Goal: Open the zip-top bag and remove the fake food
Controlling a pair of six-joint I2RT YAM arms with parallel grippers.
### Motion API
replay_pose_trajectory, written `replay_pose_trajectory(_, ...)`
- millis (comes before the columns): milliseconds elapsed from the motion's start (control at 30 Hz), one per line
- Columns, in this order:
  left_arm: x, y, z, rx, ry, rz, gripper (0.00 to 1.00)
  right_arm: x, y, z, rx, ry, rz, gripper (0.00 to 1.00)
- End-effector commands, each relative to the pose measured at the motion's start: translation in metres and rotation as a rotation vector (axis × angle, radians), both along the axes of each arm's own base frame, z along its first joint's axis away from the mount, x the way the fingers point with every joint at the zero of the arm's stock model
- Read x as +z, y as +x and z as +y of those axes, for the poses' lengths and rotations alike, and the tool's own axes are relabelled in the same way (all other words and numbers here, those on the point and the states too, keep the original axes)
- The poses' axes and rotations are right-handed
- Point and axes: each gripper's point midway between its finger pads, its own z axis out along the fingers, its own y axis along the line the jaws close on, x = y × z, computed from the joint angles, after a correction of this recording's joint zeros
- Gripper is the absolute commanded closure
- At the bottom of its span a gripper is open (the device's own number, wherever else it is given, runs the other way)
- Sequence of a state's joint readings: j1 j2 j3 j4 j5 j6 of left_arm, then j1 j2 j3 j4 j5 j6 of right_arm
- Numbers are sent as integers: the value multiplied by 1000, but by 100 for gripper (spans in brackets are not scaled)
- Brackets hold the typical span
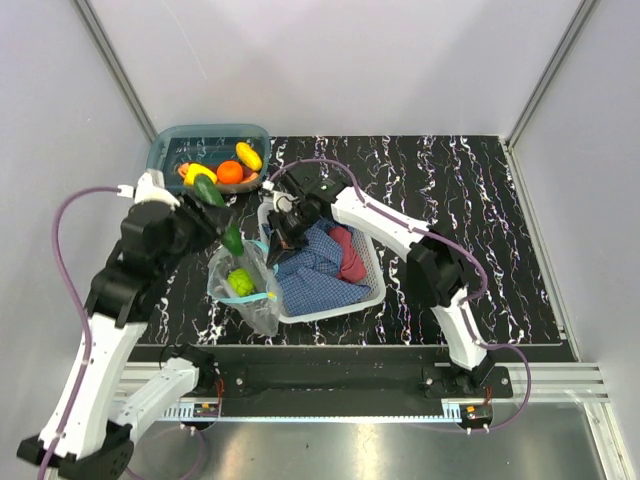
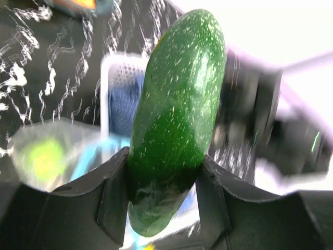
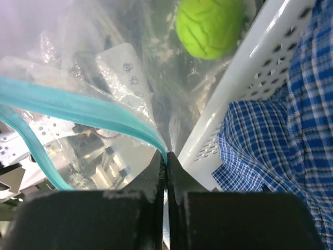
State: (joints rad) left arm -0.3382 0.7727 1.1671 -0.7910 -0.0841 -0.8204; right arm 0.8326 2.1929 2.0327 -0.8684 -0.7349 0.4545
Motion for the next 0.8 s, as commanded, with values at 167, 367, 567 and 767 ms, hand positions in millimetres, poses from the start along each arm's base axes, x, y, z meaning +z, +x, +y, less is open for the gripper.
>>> replay_pose_trajectory(167, 34, 100, 46, 555, -372, -86, 100, 68, -5, 9, -36, 202, -97, 100)
replay_pose_trajectory(367, 2, 173, 59, 666, -602, 38, 100, 62, -9, 5, -32, 199, -89, 100)
replay_pose_trajectory(567, -46, 254, 81, 776, -742, 116, 100, 64, -11, 8, -16, 229, -82, 100)
replay_pose_trajectory(767, -76, 324, 102, 806, -838, 102, 83, 64, -14, 6, 3, 237, -81, 100)
